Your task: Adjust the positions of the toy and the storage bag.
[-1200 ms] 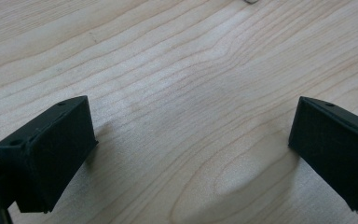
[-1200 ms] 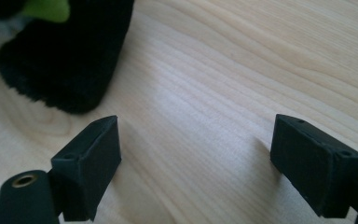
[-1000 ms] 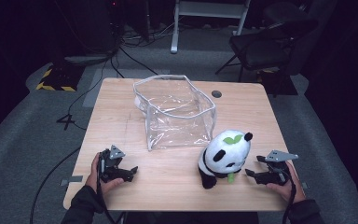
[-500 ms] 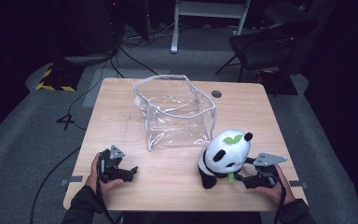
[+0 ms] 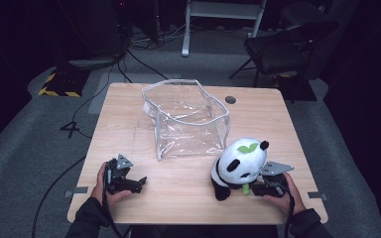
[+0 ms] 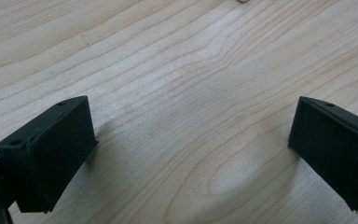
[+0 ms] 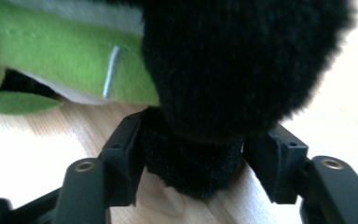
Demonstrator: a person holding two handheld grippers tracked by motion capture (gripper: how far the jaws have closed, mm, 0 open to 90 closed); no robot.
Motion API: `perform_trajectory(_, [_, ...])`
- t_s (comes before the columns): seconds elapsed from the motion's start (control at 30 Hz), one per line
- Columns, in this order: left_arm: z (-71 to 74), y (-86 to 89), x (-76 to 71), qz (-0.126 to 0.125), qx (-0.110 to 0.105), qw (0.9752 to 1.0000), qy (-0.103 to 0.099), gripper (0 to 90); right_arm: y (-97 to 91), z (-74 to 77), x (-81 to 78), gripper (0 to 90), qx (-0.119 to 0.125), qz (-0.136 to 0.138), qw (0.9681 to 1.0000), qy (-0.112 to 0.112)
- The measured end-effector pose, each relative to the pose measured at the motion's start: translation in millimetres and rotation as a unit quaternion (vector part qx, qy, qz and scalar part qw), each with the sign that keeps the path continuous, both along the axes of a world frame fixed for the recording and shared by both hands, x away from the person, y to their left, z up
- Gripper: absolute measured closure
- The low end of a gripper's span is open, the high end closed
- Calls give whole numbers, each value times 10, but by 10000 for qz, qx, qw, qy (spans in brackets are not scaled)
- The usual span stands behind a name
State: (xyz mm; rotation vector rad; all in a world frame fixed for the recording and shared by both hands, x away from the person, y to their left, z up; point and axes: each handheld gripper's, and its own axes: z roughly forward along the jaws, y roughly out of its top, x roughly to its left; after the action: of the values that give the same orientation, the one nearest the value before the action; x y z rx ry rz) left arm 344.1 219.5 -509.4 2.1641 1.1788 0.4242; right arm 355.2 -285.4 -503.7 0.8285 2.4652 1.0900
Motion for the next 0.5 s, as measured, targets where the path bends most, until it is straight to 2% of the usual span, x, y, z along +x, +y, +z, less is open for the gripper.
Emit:
perform_trajectory(0.1, [0, 0, 0, 0, 1, 10000, -2, 5, -62, 8, 40, 519, 22, 30, 10000, 31])
perform_trajectory(0.23, [-1, -4, 1, 5, -8, 10000, 3, 5, -124, 16, 65, 533, -42, -98, 9999, -13])
perform_trajectory(0.33, [1, -9, 2, 13, -3, 10000, 13, 5, -237, 14, 118, 531, -16, -272, 9996, -10])
perform_trajectory(0.5, [1, -20, 11, -1, -7, 10000, 9, 5, -366, 11, 192, 523, 30, -387, 9992, 23])
